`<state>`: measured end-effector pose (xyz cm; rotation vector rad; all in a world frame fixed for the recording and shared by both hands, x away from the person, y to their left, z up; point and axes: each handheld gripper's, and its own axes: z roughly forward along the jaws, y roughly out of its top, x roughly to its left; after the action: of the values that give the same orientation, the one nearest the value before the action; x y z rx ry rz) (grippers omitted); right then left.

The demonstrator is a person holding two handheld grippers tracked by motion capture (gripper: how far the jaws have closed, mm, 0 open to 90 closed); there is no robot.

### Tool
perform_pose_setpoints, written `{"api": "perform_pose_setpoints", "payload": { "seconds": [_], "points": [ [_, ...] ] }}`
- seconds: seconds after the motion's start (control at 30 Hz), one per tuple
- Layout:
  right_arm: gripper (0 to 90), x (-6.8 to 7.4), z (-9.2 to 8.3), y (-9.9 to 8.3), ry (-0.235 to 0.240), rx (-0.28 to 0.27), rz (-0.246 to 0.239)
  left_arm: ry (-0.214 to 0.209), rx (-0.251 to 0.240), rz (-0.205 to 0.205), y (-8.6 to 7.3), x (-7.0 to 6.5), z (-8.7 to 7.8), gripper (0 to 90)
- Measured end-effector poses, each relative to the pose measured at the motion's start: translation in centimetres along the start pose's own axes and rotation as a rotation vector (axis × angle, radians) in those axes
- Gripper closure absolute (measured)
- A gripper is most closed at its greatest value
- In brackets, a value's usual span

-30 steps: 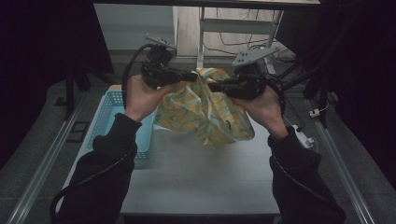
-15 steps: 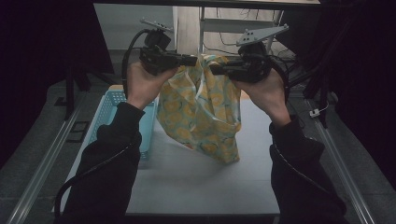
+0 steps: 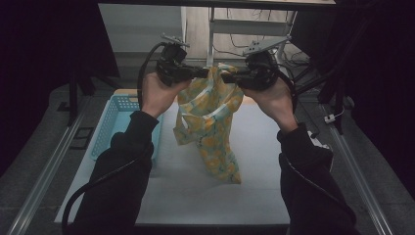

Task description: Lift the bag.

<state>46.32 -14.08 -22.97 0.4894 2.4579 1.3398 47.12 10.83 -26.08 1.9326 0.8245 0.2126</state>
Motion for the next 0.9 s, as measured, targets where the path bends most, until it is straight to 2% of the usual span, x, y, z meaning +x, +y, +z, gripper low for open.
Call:
{"api": "perform_pose_setpoints", "payload": {
  "seconds": [0.27,0.57,0.7,0.77,0.9],
  "points": [
    [89.0,-0.9,1.5,-2.2,0.006,0.035,0.036,-0.001,0.038,0.003,-1.1,0.4,2.3,85.9],
    [86.4,-1.7,3.0,-4.5,0.024,0.054,0.088,-0.018,0.071,-0.017,-2.4,1.1,4.3,83.2],
    [82.6,-1.9,3.0,-5.1,0.025,0.05,0.103,-0.039,0.079,-0.025,-2.8,1.2,4.5,71.7],
    [80.1,-2.0,2.9,-5.3,0.021,0.045,0.105,-0.028,0.077,-0.01,-3.0,1.0,4.3,64.8],
    [74.3,-2.1,2.4,-5.6,0.019,0.029,0.118,-0.053,0.073,0.003,-3.3,1.0,3.6,52.6]
  ]
}}
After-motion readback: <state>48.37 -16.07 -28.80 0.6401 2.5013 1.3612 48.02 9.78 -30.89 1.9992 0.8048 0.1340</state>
